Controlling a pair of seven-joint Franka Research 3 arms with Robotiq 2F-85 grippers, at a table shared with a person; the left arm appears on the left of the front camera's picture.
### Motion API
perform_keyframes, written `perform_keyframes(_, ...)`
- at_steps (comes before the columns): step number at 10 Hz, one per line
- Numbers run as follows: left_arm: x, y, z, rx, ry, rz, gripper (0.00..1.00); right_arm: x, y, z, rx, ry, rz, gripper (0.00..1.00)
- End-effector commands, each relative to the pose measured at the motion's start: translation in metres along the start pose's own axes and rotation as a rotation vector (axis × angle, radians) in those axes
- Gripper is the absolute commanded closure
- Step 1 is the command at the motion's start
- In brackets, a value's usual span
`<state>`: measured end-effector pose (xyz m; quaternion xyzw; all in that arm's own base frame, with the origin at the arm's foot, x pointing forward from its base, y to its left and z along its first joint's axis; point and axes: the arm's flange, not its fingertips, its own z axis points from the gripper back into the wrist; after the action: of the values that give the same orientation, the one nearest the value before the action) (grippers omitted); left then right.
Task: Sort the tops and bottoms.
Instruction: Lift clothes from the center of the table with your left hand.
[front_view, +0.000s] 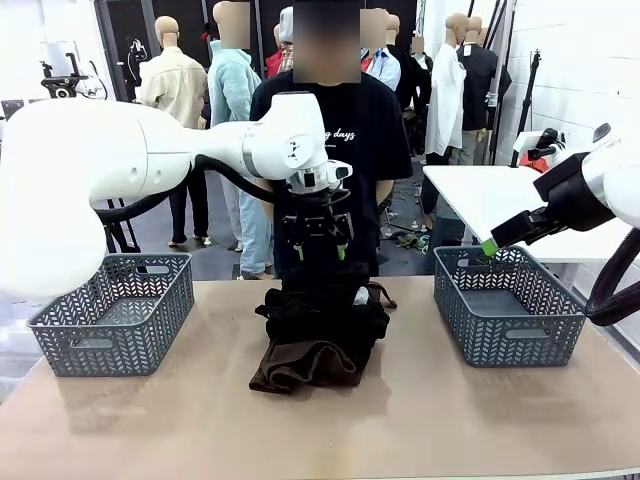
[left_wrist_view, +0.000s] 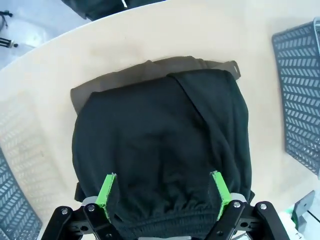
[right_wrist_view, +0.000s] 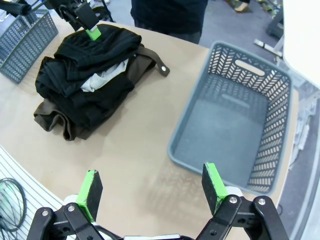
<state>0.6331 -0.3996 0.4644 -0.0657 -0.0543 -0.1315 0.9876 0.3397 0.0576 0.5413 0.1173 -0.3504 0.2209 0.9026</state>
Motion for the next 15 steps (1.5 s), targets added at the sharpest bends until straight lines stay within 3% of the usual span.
perform_keyframes(1, -0.002, 0.005, -0.002, -0.030, 0.018, 0.029, 0.06, 0.000, -0.001, -0.002, 0.008, -0.003, -0.007, 0.00)
perform_keyframes(5, -0.007, 0.012, -0.004, -0.005, 0.095, 0.068, 0.06, 0.000, -0.001, -0.002, 0.008, -0.003, -0.007, 0.00)
perform_keyframes(9, -0.038, 0.028, -0.001, -0.043, 0.107, 0.123, 0.06, 0.000, -0.001, -0.002, 0.008, -0.003, -0.007, 0.00)
perform_keyframes(15, -0.042, 0.018, -0.022, -0.037, 0.141, 0.053, 0.06, 0.000, -0.001, -0.002, 0.008, -0.003, -0.007, 0.00)
